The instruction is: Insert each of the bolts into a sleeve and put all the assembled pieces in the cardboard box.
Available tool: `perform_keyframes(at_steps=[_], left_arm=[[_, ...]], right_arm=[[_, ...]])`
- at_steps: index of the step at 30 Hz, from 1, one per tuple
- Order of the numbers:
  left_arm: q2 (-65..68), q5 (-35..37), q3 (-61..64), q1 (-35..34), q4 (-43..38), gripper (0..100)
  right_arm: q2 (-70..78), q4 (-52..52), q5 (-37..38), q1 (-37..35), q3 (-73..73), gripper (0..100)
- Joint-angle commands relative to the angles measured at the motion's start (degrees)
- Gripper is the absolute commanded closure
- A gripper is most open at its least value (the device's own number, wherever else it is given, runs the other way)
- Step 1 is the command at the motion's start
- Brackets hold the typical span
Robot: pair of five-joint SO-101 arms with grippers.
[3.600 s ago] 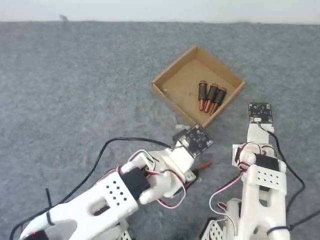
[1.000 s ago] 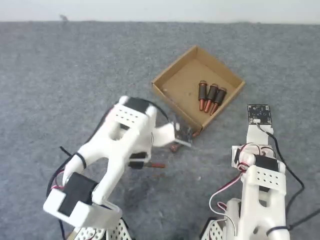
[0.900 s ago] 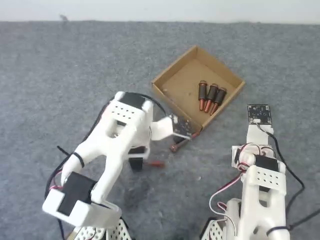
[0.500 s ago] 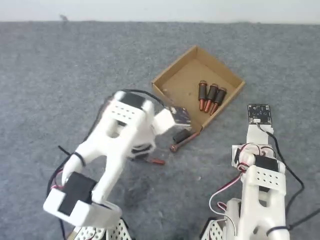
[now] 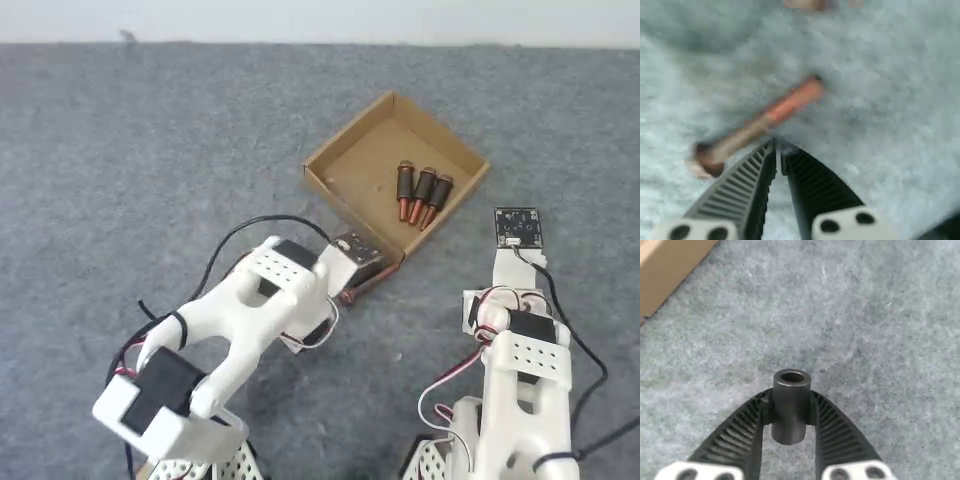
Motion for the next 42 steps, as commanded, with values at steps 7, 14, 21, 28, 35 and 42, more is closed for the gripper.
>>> perform_keyframes(at_steps=[7,14,21,28,35,42], left_arm=[[-0.88,3.78,-0.13,-10.02,-10.73,99],[-1.23,15.3,-0.13,-9.93,-17.41,99],[0.7,16.62,-3.74,-9.58,-17.93,99],[-2.55,16.62,-4.79,-9.49,-15.21,99],[-14.51,17.41,1.36,-9.49,-18.73,99],[-24.97,22.07,13.76,-6.95,-28.84,94]], right_arm=[[-1.89,-1.19,0.97,-1.1,-0.44,99.1],[-1.89,-1.19,0.97,-1.1,-0.44,99.1],[-1.89,-1.19,0.97,-1.19,-0.44,99.1],[-1.89,-1.19,0.97,-1.19,-0.35,99.1],[-1.89,-2.33,1.05,-2.59,0.44,99.1],[-1.89,-2.33,1.05,-2.59,0.44,99.1]])
